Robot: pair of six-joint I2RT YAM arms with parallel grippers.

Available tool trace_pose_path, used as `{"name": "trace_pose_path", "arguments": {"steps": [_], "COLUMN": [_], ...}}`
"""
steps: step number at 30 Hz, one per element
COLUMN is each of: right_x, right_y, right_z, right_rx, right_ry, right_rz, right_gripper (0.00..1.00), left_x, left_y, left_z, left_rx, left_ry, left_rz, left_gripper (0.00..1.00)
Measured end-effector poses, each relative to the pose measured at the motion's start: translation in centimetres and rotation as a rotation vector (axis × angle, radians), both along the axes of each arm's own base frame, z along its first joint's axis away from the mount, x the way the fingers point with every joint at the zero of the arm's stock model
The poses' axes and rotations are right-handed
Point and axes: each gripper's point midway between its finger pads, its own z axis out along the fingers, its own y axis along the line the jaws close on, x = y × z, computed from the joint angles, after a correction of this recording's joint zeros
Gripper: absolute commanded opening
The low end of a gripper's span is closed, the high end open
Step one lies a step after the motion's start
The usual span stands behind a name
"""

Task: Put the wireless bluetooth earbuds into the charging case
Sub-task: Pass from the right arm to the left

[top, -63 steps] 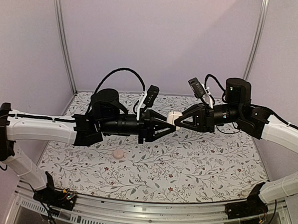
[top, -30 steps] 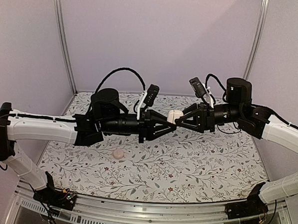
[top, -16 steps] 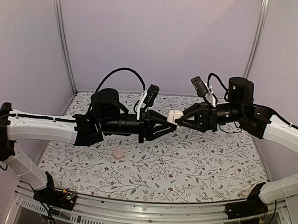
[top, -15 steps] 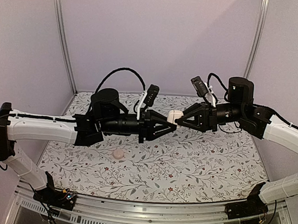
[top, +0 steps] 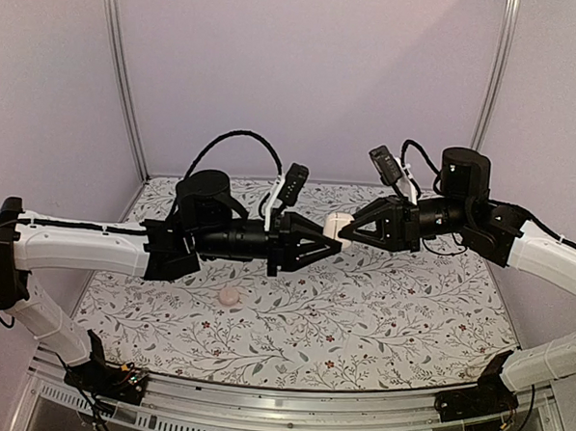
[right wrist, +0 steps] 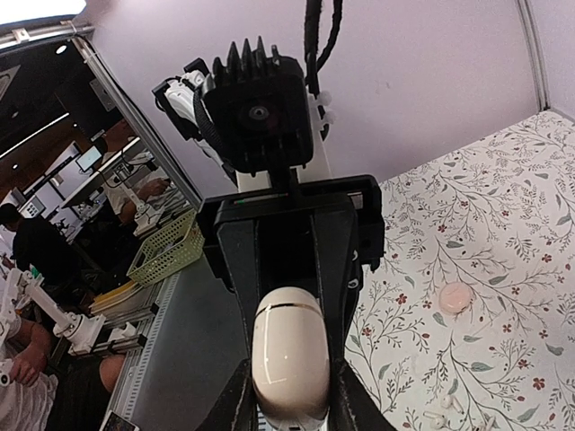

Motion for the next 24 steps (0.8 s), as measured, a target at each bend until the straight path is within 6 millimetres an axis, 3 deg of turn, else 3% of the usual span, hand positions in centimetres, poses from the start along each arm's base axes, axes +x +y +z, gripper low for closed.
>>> {"name": "trace_pose_path", "arguments": {"steps": [11,20,24], "right_x": [-0.6,-1.2,-1.5], "right_y": [-0.4,-1.0,-1.2], "right_z": [-1.7,-3.8,-4.5], "right_rx": [-0.071,-0.145,-0.182], "right_ry": [0.019,0.039,0.048], "right_rz": [0.025,0.04,0.045], "right_gripper": [0.32,0.32,0.39], "left_x": [-0.9,-1.9,-2.1], "left_y": [-0.9,-0.4,-0.4], "left_z": [-1.7,-6.2,-7.8], "left_rx": [0.176,0.371,0.429], "left_ry": [-0.033,-0.019,0.001], "left_rz": [-0.095,-0.175,-0.2], "left_gripper": [0.0,0.0,0.0]}}
